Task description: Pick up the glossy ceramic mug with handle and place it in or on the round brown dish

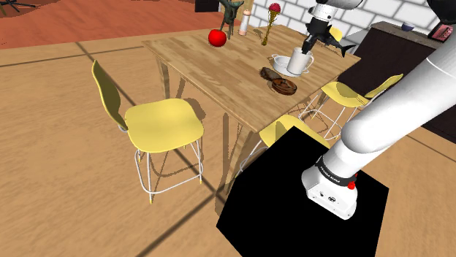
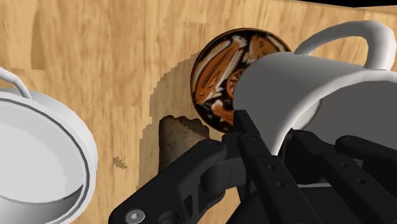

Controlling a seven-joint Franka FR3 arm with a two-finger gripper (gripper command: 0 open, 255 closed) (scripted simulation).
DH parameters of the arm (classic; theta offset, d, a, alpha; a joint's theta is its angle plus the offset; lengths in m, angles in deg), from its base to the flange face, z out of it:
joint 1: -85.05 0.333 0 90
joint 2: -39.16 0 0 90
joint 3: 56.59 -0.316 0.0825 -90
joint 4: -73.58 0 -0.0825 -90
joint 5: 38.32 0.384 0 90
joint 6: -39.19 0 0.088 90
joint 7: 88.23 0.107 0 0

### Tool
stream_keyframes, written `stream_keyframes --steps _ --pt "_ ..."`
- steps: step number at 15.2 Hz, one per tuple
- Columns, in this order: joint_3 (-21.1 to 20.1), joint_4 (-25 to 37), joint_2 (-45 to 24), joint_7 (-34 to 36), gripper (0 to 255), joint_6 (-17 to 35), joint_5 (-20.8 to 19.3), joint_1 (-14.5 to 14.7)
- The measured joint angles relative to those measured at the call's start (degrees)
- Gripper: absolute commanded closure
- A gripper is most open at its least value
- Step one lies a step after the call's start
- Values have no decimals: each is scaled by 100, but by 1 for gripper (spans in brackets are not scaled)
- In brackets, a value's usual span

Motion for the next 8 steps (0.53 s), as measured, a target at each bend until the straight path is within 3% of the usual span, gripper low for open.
stream_keyframes --steps 8 --pt "39 -463 -164 -92 255 611 62 -17"
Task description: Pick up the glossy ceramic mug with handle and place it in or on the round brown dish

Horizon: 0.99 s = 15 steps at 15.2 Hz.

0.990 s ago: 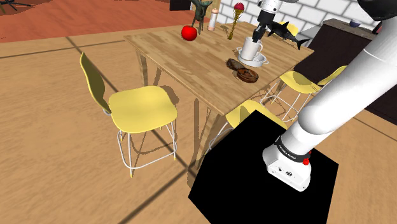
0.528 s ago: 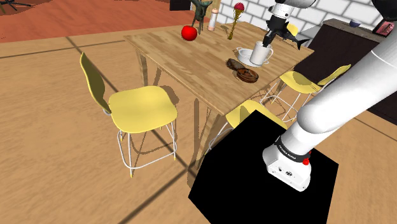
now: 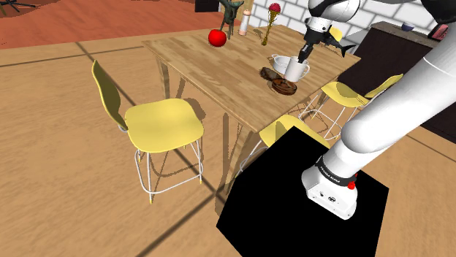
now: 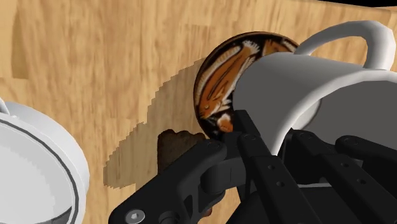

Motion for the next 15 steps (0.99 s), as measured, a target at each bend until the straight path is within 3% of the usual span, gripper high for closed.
stream_keyframes --steps 7,13,14,15 --pt "20 -316 -209 -82 255 507 95 -3" --pt "19 -351 -231 -88 255 565 106 -1" --pt "19 -350 -232 -88 0 565 107 -1" --pt "19 -350 -231 -88 0 565 107 -1"
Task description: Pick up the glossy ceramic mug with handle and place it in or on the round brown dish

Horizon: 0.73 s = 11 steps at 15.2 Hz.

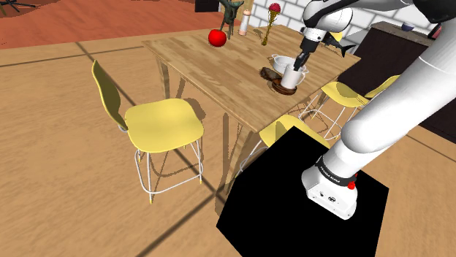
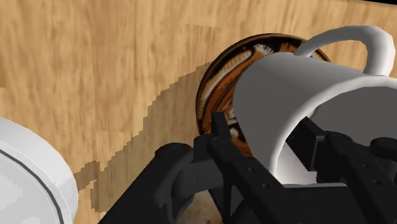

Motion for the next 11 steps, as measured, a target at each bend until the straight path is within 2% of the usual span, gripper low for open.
stream_keyframes --steps 5,9,11 --pt "0 1 0 0 0 0 0 0" --pt "-1 377 222 57 0 -570 -104 -12" --pt "-12 468 246 80 0 -685 -112 -4"
